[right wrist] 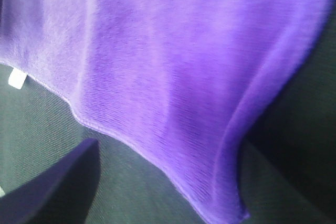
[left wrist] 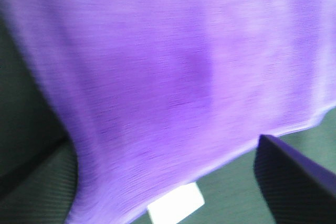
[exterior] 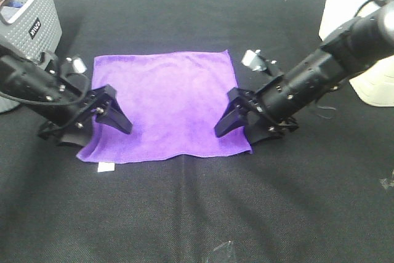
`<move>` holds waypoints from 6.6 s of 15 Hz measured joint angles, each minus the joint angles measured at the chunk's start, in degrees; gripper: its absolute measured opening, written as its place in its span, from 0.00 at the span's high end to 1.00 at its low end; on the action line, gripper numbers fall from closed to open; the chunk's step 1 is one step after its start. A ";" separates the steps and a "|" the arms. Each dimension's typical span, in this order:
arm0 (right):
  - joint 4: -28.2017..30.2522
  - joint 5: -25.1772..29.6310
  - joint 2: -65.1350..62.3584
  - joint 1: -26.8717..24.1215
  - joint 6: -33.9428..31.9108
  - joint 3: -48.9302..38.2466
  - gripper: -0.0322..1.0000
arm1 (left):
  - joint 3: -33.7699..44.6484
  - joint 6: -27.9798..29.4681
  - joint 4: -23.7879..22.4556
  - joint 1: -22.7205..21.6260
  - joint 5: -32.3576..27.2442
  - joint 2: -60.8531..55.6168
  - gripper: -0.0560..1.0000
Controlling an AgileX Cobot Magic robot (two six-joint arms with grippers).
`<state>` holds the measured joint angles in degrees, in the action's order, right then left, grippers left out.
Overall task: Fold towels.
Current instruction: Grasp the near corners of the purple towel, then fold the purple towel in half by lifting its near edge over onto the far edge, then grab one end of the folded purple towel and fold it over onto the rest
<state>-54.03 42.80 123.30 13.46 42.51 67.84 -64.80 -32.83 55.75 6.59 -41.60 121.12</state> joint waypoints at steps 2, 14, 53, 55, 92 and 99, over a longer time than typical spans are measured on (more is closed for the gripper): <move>0.06 -1.03 0.00 1.43 -0.06 0.00 0.35 | 0.00 0.00 0.29 0.92 0.57 0.34 0.35; 6.25 -0.40 -1.95 1.72 -3.72 -0.06 0.96 | 0.34 0.11 -9.51 1.55 0.00 -0.29 0.94; 19.42 -8.77 4.98 2.18 -16.96 22.92 0.58 | -19.60 15.07 -29.51 2.06 10.20 1.49 0.57; 20.00 -8.71 4.98 2.18 -16.96 23.20 0.38 | -19.60 15.76 -29.56 2.01 10.20 1.49 0.33; 26.99 15.58 -1.95 2.18 -22.29 23.55 0.27 | -34.15 10.03 -21.31 -0.06 -14.95 15.70 0.81; 27.22 22.86 -1.95 2.18 -22.52 25.84 0.27 | -37.30 10.08 -26.01 1.03 -19.65 12.09 0.92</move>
<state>-26.81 65.66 121.35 15.64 20.00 93.68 -102.10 -22.75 29.74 7.62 -61.25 133.21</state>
